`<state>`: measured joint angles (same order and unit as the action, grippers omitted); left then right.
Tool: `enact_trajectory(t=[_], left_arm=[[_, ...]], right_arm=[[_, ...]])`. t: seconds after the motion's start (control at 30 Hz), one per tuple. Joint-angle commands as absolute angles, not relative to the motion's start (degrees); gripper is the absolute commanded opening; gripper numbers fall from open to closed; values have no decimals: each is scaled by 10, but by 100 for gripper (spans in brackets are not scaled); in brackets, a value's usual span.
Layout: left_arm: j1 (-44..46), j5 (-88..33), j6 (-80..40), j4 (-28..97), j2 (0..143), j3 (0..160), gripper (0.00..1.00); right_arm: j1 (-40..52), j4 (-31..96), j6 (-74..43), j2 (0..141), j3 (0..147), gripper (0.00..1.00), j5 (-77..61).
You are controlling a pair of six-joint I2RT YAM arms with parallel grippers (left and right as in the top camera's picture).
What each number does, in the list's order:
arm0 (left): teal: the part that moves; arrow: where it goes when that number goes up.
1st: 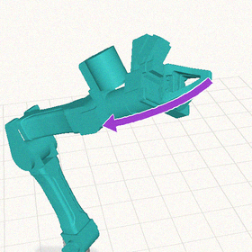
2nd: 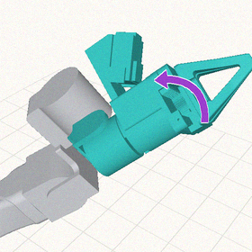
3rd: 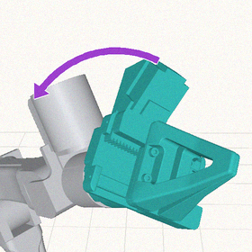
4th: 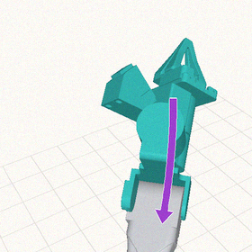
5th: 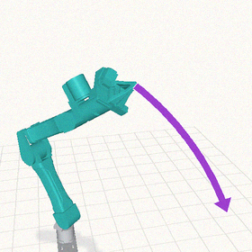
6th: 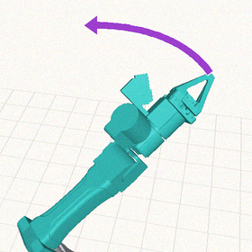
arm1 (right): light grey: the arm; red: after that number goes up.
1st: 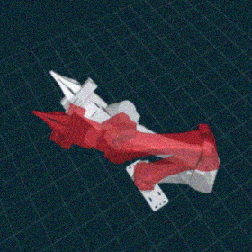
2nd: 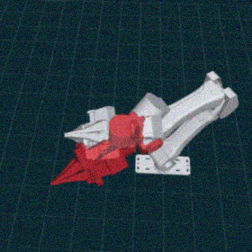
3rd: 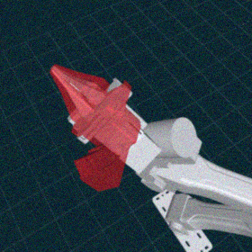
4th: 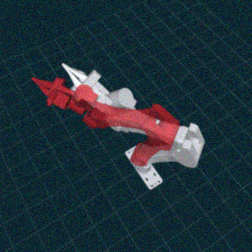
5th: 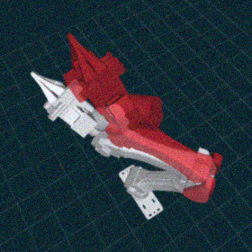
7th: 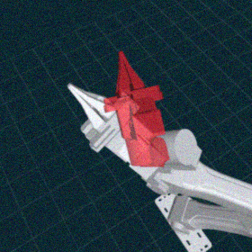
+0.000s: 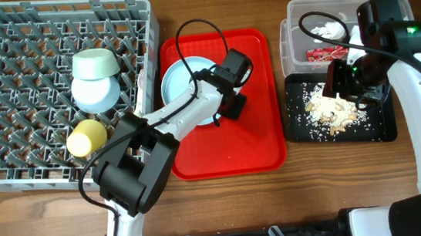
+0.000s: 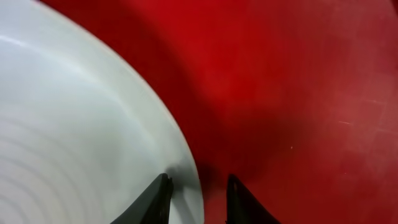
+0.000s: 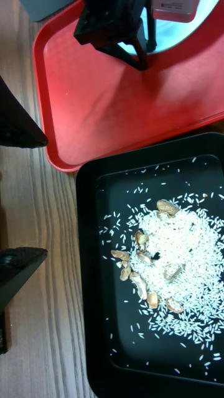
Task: Sort waste into correct bins and load items into the dishwasher rack
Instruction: 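Grasp the rim of the light-blue plate with the left gripper and lift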
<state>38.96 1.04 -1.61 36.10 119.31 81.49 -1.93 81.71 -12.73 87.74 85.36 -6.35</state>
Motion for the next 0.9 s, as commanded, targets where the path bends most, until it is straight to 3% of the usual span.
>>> enact_trajectory(t=[0.0,0.5,0.63,0.87], left_arm=[[391,32,-19,369,1213,798,30],[391,81,-19,387,1213,798,29],[391,81,-19,388,1213,798,16],[391,81,-19,392,1213,795,4]], right_arm=[[-20,817,-120,866,866,52,-60],[-20,817,-120,866,866,52,-60],[-20,817,-119,866,866,52,-60],[-20,818,-119,866,866,52,-60]])
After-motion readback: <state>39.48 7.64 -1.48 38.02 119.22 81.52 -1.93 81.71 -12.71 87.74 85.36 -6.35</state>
